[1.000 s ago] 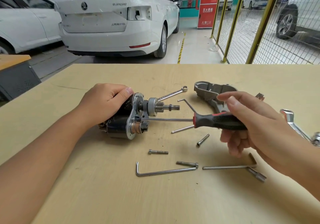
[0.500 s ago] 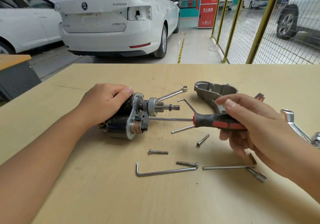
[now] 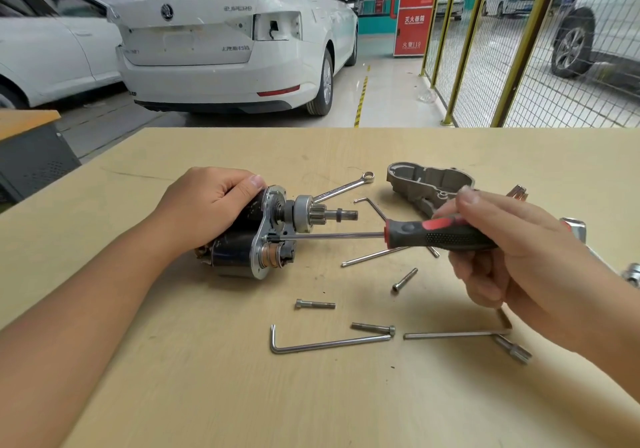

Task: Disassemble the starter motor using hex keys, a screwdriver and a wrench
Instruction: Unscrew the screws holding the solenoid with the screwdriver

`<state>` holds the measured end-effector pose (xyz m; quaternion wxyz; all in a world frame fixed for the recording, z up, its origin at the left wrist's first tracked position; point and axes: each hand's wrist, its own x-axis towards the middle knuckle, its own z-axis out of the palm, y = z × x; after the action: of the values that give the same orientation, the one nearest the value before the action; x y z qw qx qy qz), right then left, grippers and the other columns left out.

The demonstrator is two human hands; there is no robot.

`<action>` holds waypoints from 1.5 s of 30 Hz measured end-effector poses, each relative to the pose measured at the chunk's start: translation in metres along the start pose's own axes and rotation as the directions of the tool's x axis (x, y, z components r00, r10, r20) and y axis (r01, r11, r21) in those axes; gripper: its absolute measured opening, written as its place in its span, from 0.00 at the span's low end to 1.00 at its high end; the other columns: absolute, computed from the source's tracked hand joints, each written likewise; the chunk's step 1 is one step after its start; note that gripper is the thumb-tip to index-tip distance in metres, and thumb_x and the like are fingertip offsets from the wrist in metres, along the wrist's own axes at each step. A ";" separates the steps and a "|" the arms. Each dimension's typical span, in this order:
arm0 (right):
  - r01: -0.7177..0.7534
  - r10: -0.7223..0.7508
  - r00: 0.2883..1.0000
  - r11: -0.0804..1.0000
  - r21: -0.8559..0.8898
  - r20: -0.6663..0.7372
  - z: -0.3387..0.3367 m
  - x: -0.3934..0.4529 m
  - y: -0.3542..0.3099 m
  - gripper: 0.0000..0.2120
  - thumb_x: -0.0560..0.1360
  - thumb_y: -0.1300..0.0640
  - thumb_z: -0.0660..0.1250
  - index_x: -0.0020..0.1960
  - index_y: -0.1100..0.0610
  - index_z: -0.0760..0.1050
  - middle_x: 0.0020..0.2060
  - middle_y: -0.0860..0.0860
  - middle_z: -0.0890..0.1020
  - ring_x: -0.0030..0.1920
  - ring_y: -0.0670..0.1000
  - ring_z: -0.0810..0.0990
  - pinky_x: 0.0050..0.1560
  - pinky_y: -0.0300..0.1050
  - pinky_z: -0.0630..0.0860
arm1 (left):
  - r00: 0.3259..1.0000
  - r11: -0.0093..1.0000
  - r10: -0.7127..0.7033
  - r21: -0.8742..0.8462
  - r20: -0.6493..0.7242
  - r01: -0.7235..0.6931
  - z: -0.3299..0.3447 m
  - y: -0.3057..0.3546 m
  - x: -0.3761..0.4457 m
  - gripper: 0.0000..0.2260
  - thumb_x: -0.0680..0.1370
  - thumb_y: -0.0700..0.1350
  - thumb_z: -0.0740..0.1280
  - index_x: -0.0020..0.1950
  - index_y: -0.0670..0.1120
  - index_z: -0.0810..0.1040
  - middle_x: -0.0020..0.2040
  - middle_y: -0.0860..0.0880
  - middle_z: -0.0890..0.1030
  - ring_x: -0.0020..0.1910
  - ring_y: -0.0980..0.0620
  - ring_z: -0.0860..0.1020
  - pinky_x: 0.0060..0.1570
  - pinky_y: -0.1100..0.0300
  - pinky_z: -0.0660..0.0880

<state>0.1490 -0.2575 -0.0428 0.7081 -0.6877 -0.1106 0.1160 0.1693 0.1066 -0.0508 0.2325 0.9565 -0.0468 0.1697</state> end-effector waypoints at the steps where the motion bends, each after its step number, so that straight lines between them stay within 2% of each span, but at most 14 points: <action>1: 0.001 -0.001 1.000 1.000 0.017 0.015 -0.001 0.000 0.000 0.20 0.67 0.41 0.72 0.47 0.57 0.82 0.30 0.60 0.75 0.23 0.53 0.64 0.26 0.41 0.62 | 1.000 1.000 0.000 0.000 0.000 0.000 0.000 0.000 0.000 0.24 0.80 0.66 0.52 0.49 0.55 0.85 0.42 0.54 0.85 0.47 0.46 0.81 0.51 0.41 0.78; 6: -0.010 0.004 0.997 0.997 0.081 0.080 -0.006 0.001 0.004 0.25 0.59 0.63 0.82 0.54 0.54 0.81 0.36 0.58 0.75 0.25 0.51 0.65 0.26 0.42 0.64 | 1.000 1.000 -0.003 -0.004 -0.005 0.003 0.001 -0.001 0.000 0.24 0.80 0.67 0.52 0.50 0.57 0.85 0.42 0.55 0.85 0.47 0.47 0.81 0.51 0.41 0.78; 11: 0.007 -0.001 0.998 0.996 -0.085 0.070 0.000 -0.002 0.001 0.24 0.64 0.36 0.75 0.49 0.54 0.83 0.31 0.61 0.80 0.23 0.54 0.67 0.25 0.40 0.61 | 1.000 1.000 -0.003 -0.003 -0.007 0.003 0.001 -0.002 0.000 0.23 0.80 0.66 0.53 0.50 0.57 0.84 0.41 0.55 0.85 0.47 0.47 0.81 0.50 0.41 0.78; 13: 0.031 -0.025 0.998 0.994 -0.101 0.053 0.000 -0.002 0.002 0.23 0.68 0.36 0.75 0.47 0.56 0.83 0.29 0.61 0.79 0.23 0.54 0.66 0.23 0.39 0.63 | 1.000 1.000 -0.003 -0.001 -0.010 0.003 0.001 -0.002 0.000 0.23 0.80 0.66 0.53 0.50 0.57 0.85 0.41 0.55 0.85 0.47 0.47 0.81 0.51 0.42 0.78; 15: 0.061 -0.057 0.996 0.996 -0.062 0.068 -0.001 -0.002 0.001 0.16 0.66 0.48 0.80 0.48 0.56 0.83 0.31 0.60 0.77 0.24 0.53 0.65 0.24 0.40 0.64 | 1.000 1.000 -0.006 -0.006 -0.013 0.006 0.001 -0.002 0.000 0.22 0.80 0.65 0.53 0.50 0.58 0.85 0.41 0.56 0.85 0.47 0.47 0.81 0.51 0.42 0.78; 18: 0.080 -0.079 0.993 0.997 -0.008 0.087 -0.002 -0.002 0.004 0.19 0.60 0.59 0.81 0.50 0.54 0.83 0.35 0.57 0.74 0.25 0.50 0.65 0.25 0.42 0.65 | 1.000 1.000 -0.009 -0.007 -0.008 0.009 0.001 -0.002 0.000 0.23 0.80 0.66 0.53 0.50 0.58 0.85 0.41 0.55 0.85 0.47 0.47 0.81 0.51 0.42 0.78; 21: 0.046 -0.042 0.995 0.998 -0.043 0.086 0.002 -0.004 0.004 0.22 0.61 0.48 0.83 0.52 0.50 0.82 0.35 0.56 0.79 0.25 0.51 0.67 0.24 0.41 0.65 | 1.000 1.000 -0.013 -0.008 -0.003 0.013 0.001 -0.002 0.001 0.23 0.80 0.66 0.53 0.50 0.57 0.85 0.42 0.55 0.85 0.48 0.47 0.81 0.52 0.41 0.78; 23: 0.020 -0.015 0.999 0.994 -0.109 0.042 0.004 -0.005 0.002 0.26 0.62 0.33 0.77 0.53 0.48 0.83 0.34 0.59 0.83 0.24 0.54 0.69 0.24 0.39 0.64 | 1.000 1.000 -0.013 -0.009 -0.006 0.013 0.001 -0.002 0.000 0.23 0.80 0.66 0.53 0.50 0.57 0.85 0.42 0.55 0.85 0.48 0.46 0.81 0.52 0.41 0.78; 24: 0.012 -0.010 1.000 0.993 -0.118 0.017 0.004 -0.004 0.001 0.25 0.64 0.32 0.73 0.52 0.48 0.83 0.32 0.60 0.82 0.23 0.55 0.69 0.23 0.38 0.63 | 1.000 1.000 -0.013 -0.008 -0.007 0.013 0.001 -0.002 0.000 0.23 0.80 0.66 0.53 0.50 0.58 0.85 0.42 0.55 0.85 0.48 0.47 0.81 0.51 0.41 0.78; 28: 0.069 -0.067 0.997 0.996 -0.056 0.033 0.002 -0.001 0.000 0.17 0.65 0.44 0.74 0.51 0.51 0.83 0.32 0.61 0.79 0.24 0.55 0.65 0.23 0.41 0.64 | 1.000 1.000 -0.012 -0.009 -0.008 0.012 0.002 -0.002 0.000 0.22 0.80 0.65 0.53 0.50 0.58 0.85 0.42 0.55 0.85 0.48 0.47 0.81 0.51 0.42 0.78; 32: 0.091 -0.098 0.993 0.990 0.105 0.068 0.000 -0.004 0.002 0.22 0.60 0.61 0.79 0.53 0.54 0.82 0.37 0.56 0.75 0.25 0.50 0.62 0.26 0.43 0.65 | 1.000 1.000 -0.008 -0.010 -0.011 0.008 0.002 -0.003 0.001 0.24 0.79 0.67 0.52 0.50 0.58 0.85 0.42 0.55 0.85 0.47 0.47 0.81 0.51 0.42 0.78; 34: 0.072 -0.080 0.994 0.992 0.100 0.076 0.001 -0.005 0.001 0.21 0.62 0.61 0.80 0.54 0.54 0.81 0.37 0.57 0.75 0.25 0.51 0.64 0.27 0.43 0.66 | 1.000 1.000 -0.006 -0.011 -0.014 0.005 0.002 -0.004 0.000 0.23 0.79 0.67 0.53 0.50 0.59 0.85 0.42 0.56 0.85 0.47 0.48 0.81 0.51 0.42 0.78; 38: 0.049 -0.048 0.998 0.999 -0.010 0.026 0.004 -0.005 -0.002 0.22 0.67 0.38 0.74 0.50 0.54 0.82 0.34 0.62 0.81 0.23 0.55 0.66 0.25 0.42 0.65 | 1.000 1.000 0.002 -0.011 -0.015 -0.002 0.003 -0.005 0.001 0.22 0.80 0.66 0.53 0.50 0.59 0.84 0.41 0.56 0.85 0.47 0.47 0.81 0.51 0.41 0.78; 45: 0.075 -0.078 0.995 0.995 0.060 0.061 0.002 -0.004 0.004 0.22 0.59 0.57 0.79 0.52 0.53 0.82 0.36 0.56 0.77 0.25 0.52 0.65 0.26 0.44 0.65 | 1.000 1.000 0.000 -0.013 -0.022 0.000 0.003 -0.006 0.001 0.21 0.80 0.66 0.53 0.51 0.60 0.84 0.42 0.56 0.85 0.48 0.47 0.81 0.51 0.41 0.78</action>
<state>0.1444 -0.2568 -0.0471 0.7276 -0.6583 -0.1559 0.1139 0.1725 0.1100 -0.0554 0.2392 0.9531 -0.0453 0.1798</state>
